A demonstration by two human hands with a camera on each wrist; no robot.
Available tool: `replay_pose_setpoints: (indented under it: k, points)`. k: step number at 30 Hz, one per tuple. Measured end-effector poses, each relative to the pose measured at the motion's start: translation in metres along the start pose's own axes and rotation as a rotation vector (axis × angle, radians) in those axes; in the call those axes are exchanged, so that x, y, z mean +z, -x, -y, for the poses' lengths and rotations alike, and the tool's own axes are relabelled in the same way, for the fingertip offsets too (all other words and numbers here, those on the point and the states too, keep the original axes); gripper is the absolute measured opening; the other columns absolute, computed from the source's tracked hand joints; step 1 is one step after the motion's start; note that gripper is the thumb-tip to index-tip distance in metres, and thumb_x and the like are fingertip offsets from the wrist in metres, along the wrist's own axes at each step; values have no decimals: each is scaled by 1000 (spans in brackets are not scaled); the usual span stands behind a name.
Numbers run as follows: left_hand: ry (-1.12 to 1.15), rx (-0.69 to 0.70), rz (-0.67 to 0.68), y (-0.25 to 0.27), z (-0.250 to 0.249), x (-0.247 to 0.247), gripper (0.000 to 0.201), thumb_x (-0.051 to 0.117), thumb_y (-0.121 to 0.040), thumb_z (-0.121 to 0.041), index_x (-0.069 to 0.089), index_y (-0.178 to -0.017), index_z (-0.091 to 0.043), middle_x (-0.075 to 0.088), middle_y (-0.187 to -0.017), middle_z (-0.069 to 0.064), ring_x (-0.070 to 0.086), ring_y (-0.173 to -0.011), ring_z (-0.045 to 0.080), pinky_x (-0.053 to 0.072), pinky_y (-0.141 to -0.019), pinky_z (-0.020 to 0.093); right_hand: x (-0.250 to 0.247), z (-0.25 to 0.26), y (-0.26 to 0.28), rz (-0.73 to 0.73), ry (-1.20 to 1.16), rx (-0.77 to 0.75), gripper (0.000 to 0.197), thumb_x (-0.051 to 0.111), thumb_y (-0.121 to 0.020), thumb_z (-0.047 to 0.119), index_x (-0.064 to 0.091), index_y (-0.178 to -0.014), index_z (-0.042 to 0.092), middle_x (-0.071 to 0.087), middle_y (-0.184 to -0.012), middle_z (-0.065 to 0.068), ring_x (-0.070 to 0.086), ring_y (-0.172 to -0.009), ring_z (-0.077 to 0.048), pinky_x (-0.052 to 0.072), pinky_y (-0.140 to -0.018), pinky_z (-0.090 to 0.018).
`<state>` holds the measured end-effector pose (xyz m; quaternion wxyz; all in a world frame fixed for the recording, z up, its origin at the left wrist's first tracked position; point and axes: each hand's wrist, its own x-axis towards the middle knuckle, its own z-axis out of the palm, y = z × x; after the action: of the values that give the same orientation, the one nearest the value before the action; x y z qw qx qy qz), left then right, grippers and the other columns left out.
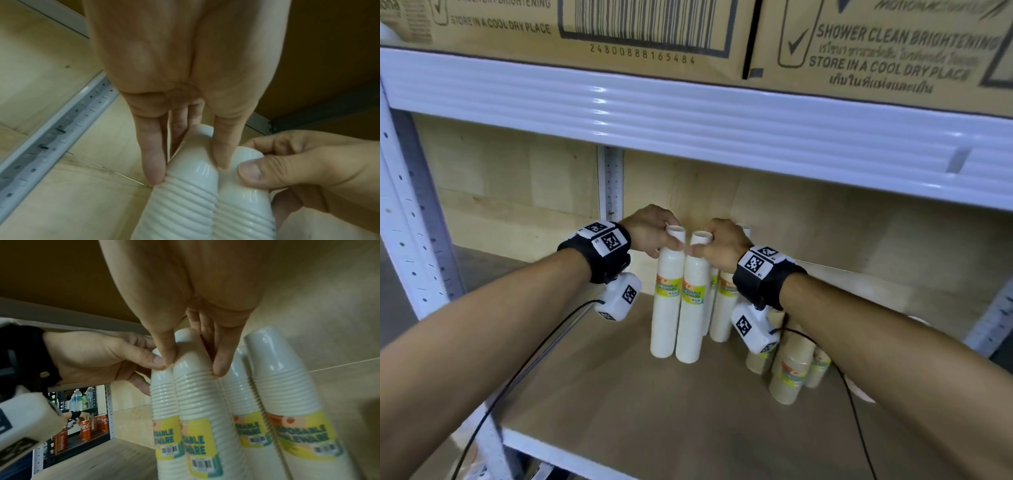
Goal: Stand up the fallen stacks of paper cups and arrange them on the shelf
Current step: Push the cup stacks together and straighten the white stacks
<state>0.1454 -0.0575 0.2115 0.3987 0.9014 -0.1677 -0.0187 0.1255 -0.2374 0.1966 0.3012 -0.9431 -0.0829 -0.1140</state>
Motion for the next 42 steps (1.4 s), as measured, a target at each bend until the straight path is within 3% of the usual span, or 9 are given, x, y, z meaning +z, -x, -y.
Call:
replay_pose_setpoints:
  k: [3,6,9,13,22,28,36,40,42]
  points:
    - [13,20,24,-4,-7,9,31,76,-81,-13,65,-109,-9,67,-104,11,66,-97,24,61,-76,38,-9,-11,4,-6,-3,7,50,78,-76,38,63,-116,12,60,-124,0,58,-111,-18,46,-81,-26]
    - [19,37,38,-9,-12,17,31,77,-80,-14,66,-108,-10,67,-104,10,66,-96,22,61,-78,40,-16,-19,11,-11,-92,-2,60,81,-75,30,60,-128,12,52,-141,4,51,-127,-13,39,-95,-20]
    - [29,48,52,-14,-17,26,32,78,-79,-14,65,-108,-9,67,-102,9,65,-92,19,61,-79,39,-25,-23,19,0,-127,0,60,80,-77,23,58,-132,17,56,-134,9,54,-115,-7,43,-83,-13]
    - [41,51,77,-16,-21,34,34,78,-80,-12,63,-110,-8,67,-104,11,65,-96,24,60,-81,41,-32,-29,25,-11,-75,5,40,79,-79,20,62,-115,23,47,-96,19,48,-84,0,28,-53,-4]
    - [49,37,94,-17,-21,44,36,78,-80,-11,61,-111,-11,66,-108,10,64,-102,25,59,-82,40,-23,-40,20,-34,-7,97,49,81,-73,32,58,-112,14,53,-102,7,53,-92,-13,32,-55,-19]
    - [57,38,92,-18,-18,46,34,79,-79,-13,62,-109,-13,66,-108,10,65,-102,25,60,-82,41,-21,-43,20,-24,-10,124,59,81,-74,32,55,-123,13,56,-123,-2,55,-110,-20,39,-76,-27]
    - [61,30,81,-21,-19,47,37,80,-79,-13,61,-110,-15,66,-105,8,66,-101,25,60,-79,37,-23,-45,18,-35,10,108,52,81,-73,32,59,-116,13,58,-121,0,55,-104,-17,41,-75,-27]
    - [59,37,70,-23,-23,45,36,79,-79,-14,62,-111,-14,66,-107,10,65,-101,26,60,-80,38,-25,-46,18,-60,2,99,48,81,-73,35,60,-111,15,58,-110,4,54,-94,-12,38,-62,-23]
    - [46,45,63,-22,-26,42,39,80,-79,-16,62,-113,-15,65,-109,13,65,-101,26,60,-81,39,-28,-44,18,-75,-5,96,49,80,-73,38,59,-111,16,57,-108,4,56,-96,-14,42,-67,-25]
